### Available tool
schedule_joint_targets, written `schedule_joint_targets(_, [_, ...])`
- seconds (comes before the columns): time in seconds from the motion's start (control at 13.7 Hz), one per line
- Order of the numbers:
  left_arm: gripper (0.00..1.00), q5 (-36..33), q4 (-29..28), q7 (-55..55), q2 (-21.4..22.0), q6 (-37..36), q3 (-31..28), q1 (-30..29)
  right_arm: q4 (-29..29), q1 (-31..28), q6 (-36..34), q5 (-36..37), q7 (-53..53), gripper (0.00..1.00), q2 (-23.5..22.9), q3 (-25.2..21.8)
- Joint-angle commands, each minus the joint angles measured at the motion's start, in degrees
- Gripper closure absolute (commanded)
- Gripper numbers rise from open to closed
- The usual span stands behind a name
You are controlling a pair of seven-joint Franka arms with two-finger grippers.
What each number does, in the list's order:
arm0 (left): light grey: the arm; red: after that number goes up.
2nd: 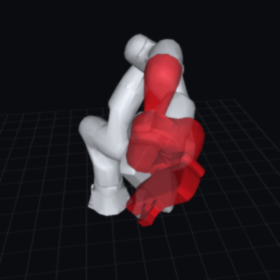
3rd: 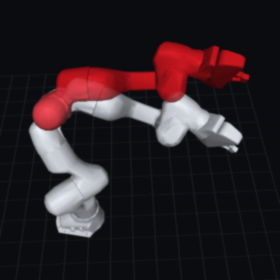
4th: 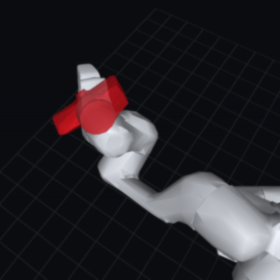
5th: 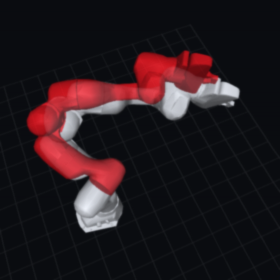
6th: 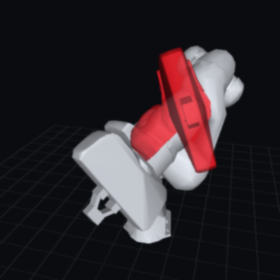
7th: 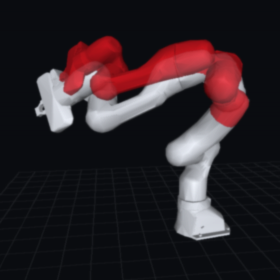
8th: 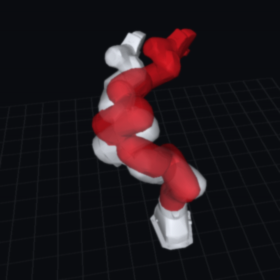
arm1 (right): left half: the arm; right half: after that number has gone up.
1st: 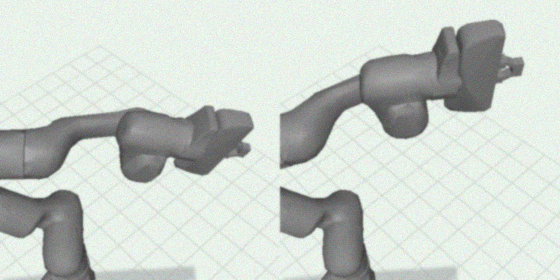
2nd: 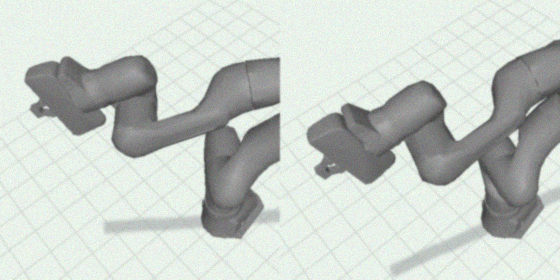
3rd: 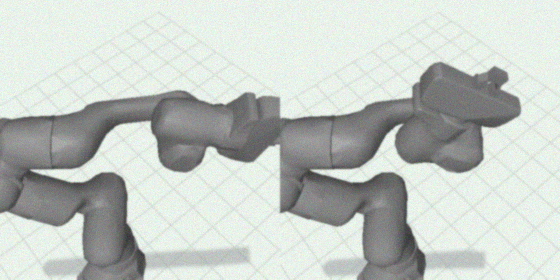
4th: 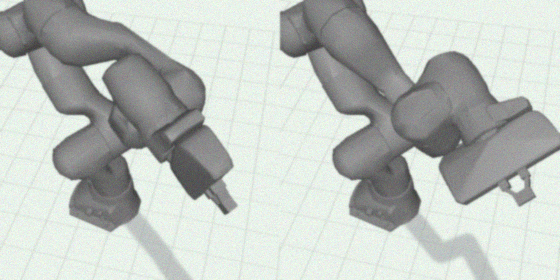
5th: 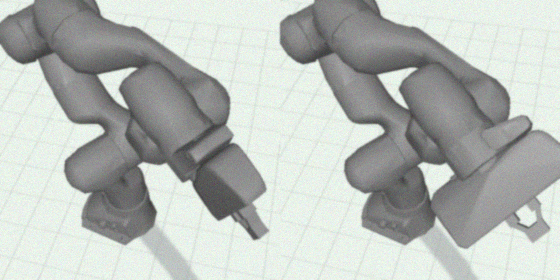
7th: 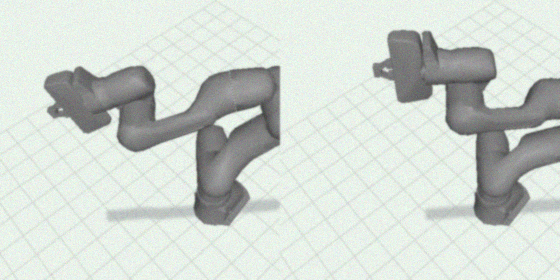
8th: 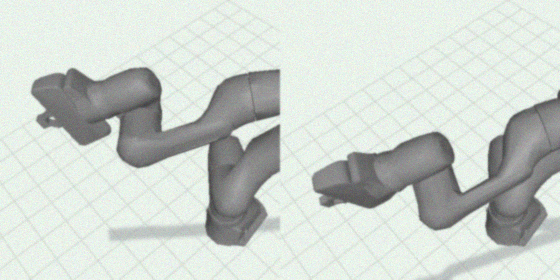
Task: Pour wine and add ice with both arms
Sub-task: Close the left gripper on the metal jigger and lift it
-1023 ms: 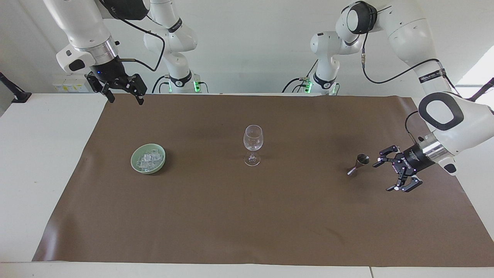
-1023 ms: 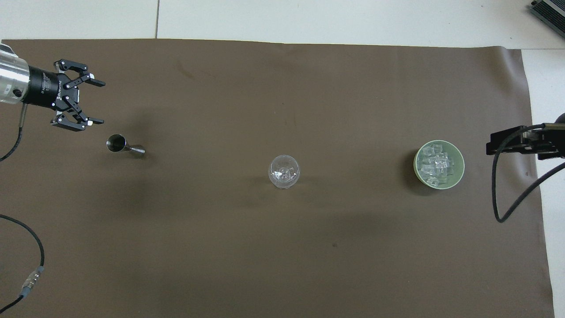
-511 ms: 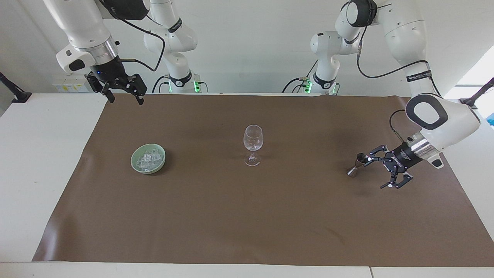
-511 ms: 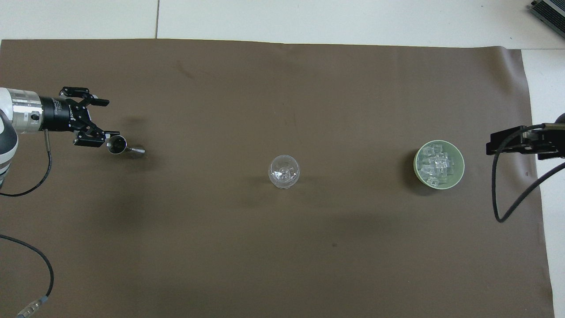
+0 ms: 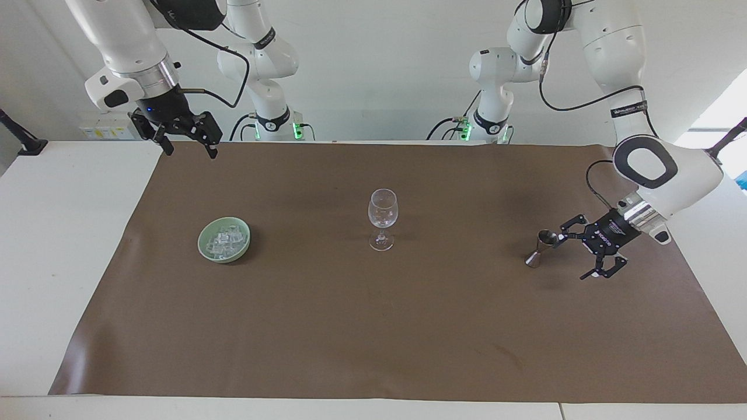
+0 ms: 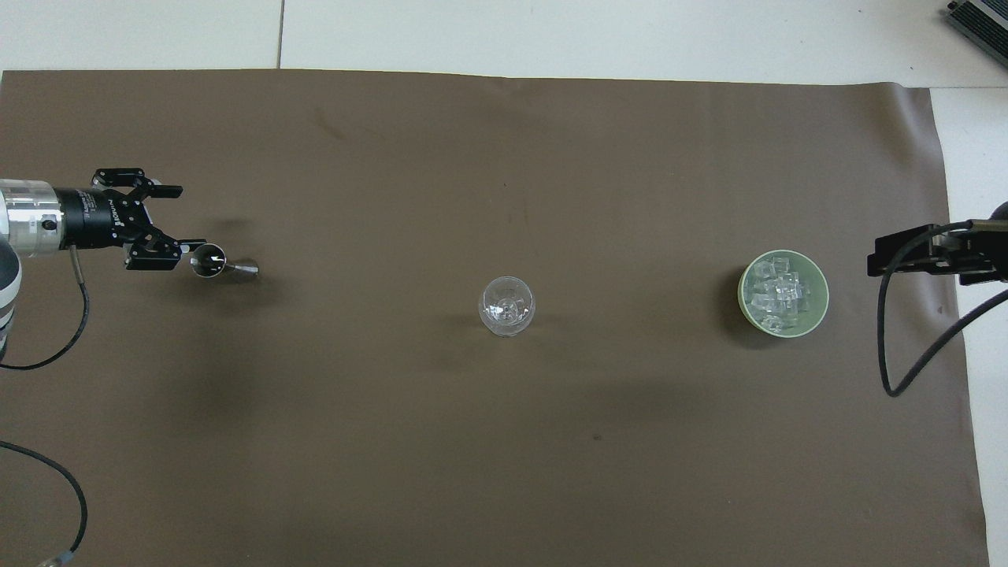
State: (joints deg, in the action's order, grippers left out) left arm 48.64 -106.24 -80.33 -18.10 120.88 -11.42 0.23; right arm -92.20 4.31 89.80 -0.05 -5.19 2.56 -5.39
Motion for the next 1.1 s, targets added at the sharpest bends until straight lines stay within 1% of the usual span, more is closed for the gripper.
schedule_joint_targets(0.0, [0.00,0.8,0.1,-0.5,0.9,0.2,0.3,-1.6,-1.3,-0.4,-0.3,-1.1,-0.5,0.00,1.3,0.1])
schedule_joint_targets(0.29, [0.00,1.0,-0.7,0.3,1.1,-1.9,0.3,-3.0,-1.3,-0.4,-0.3,-1.1,-0.5,0.00,1.3,0.1])
schedule_joint_targets(0.44, [0.00,1.0,-1.2,4.5,1.3,-3.4,0.1,-4.2,-1.3,-0.4,-0.3,-1.1,-0.5,0.00,1.3,0.1])
schedule_joint_targets(0.51, [0.00,1.5,-3.4,8.0,2.1,-3.8,0.1,-4.7,-1.3,-0.4,-0.3,-1.1,-0.5,0.00,1.3,0.1])
schedule_joint_targets(0.8, [0.00,7.5,-8.8,16.1,3.6,-3.3,0.1,-5.5,-1.3,-0.4,-0.3,-1.1,-0.5,0.00,1.3,0.1])
schedule_joint_targets(0.95, [0.00,12.8,-12.8,19.6,4.6,-2.3,0.1,-5.6,-1.3,-0.4,-0.3,-1.1,-0.5,0.00,1.3,0.1])
schedule_joint_targets(1.02, [0.00,14.3,-14.7,20.3,5.2,-1.1,0.0,-5.6,-1.3,-0.4,-0.2,-1.1,-0.5,0.00,1.3,0.1])
